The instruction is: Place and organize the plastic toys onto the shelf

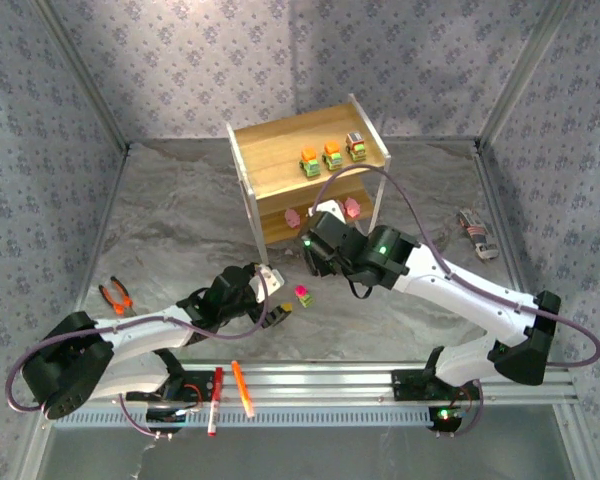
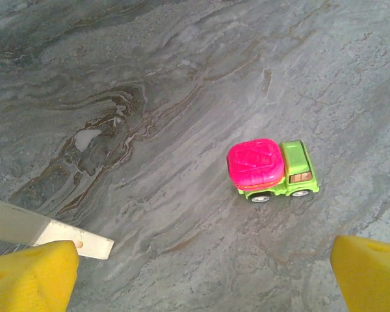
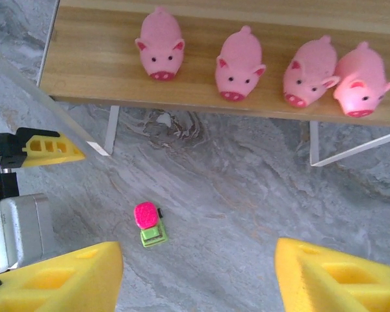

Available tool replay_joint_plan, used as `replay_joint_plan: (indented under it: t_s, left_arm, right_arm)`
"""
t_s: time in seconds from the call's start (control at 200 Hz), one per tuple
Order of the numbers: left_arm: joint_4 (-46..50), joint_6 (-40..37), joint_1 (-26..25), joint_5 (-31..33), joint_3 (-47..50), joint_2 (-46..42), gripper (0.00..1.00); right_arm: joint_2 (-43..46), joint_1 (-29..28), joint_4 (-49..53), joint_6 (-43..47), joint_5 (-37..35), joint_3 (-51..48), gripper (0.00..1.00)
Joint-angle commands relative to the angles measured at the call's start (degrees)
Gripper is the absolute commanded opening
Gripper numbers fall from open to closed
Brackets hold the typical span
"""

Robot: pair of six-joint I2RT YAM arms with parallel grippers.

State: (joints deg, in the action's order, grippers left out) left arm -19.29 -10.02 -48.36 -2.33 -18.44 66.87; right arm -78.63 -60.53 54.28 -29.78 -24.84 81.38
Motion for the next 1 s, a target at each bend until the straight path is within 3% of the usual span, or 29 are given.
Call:
replay_joint_plan:
  t_s: [0.0, 0.555, 0.994]
  left_arm:
    - [1.67, -0.04, 0.12, -1.77, -2.16, 0.10, 1.00]
    - [11.78, 2.36, 0.11, -1.74, -6.06, -0.23, 1.00]
    - [12.18, 3.69, 1.07, -0.51, -6.62, -0.04, 1.00]
  right_arm:
    - [0.80, -0.58, -2.76, -1.76, 0.19, -3.23, 0.67]
    - [-1.83, 0.15, -14.45, -2.98, 5.79, -16.51, 0.68]
    - [-4.99, 1.20, -22.99, -1.55, 12.19, -22.08, 0.61]
